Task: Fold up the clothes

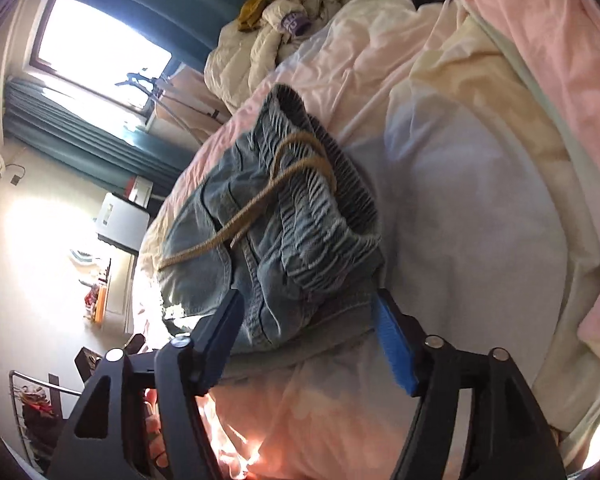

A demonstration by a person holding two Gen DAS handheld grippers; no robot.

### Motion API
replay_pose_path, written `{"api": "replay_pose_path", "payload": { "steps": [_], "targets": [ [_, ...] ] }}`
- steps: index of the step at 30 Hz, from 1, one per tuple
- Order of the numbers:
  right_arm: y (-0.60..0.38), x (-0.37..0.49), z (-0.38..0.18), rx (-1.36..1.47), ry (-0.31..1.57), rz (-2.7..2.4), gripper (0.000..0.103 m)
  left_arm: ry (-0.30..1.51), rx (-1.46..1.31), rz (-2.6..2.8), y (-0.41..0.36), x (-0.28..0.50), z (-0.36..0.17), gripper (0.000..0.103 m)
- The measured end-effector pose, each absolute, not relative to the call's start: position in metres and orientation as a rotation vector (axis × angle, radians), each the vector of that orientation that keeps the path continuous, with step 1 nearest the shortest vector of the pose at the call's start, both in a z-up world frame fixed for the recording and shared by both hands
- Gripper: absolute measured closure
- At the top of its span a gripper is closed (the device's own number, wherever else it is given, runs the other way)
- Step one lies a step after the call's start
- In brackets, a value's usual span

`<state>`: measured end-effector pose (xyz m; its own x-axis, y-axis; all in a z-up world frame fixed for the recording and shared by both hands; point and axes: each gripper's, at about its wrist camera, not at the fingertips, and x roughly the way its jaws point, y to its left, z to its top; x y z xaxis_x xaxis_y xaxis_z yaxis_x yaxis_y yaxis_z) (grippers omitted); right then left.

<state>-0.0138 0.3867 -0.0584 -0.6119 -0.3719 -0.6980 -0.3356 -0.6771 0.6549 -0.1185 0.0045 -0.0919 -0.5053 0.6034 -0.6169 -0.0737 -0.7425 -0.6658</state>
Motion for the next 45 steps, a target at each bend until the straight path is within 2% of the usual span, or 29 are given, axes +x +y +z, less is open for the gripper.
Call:
{"api": "replay_pose_path", "payload": {
  "steps": [3, 8, 15, 26, 30, 32, 36, 37, 39, 43, 45],
  "targets": [
    [0.380, -0.032, -0.072, 1.460, -1.203, -2.492, 0.033, -0.816, -1.282, 2.264, 0.009, -0.123, -0.099, 0.000],
    [0.381, -0.067, -0.094, 1.510, -1.233, -2.464, 0.033, -0.828, -1.328, 2.223, 0.014, -0.129, -0.109, 0.000],
    [0.380, -0.090, -0.109, 1.508, -1.246, -2.430, 0.022, -0.886, -1.373, 2.168, 0.013, -0.139, -0.123, 0.000],
    [0.375, -0.078, -0.085, 1.256, -1.279, -2.383, 0.023, -0.914, -1.384, 2.150, 0.010, -0.147, -0.126, 0.000],
    [0.367, -0.089, -0.114, 1.478, -1.229, -2.383, 0.031, -0.879, -1.384, 2.157, 0.014, -0.150, -0.124, 0.001],
    [0.367, -0.092, -0.116, 1.472, -1.237, -2.383, 0.034, -0.871, -1.373, 2.163, 0.015, -0.150, -0.121, 0.004],
    [0.361, -0.088, -0.098, 1.364, -1.187, -2.422, 0.062, -0.893, -1.345, 2.174, 0.011, -0.151, -0.117, 0.016],
    [0.361, -0.087, -0.095, 1.334, -1.183, -2.429, 0.064, -0.914, -1.341, 2.170, 0.010, -0.151, -0.117, 0.017],
    [0.361, -0.084, -0.090, 1.286, -1.171, -2.441, 0.068, -0.942, -1.324, 2.153, 0.009, -0.152, -0.114, 0.031],
    [0.359, -0.090, -0.099, 1.345, -1.153, -2.453, 0.072, -0.839, -1.301, 2.227, 0.018, -0.152, -0.102, 0.039],
    [0.358, -0.090, -0.097, 1.335, -1.143, -2.464, 0.074, -0.782, -1.288, 2.274, 0.022, -0.150, -0.095, 0.047]
  ]
}}
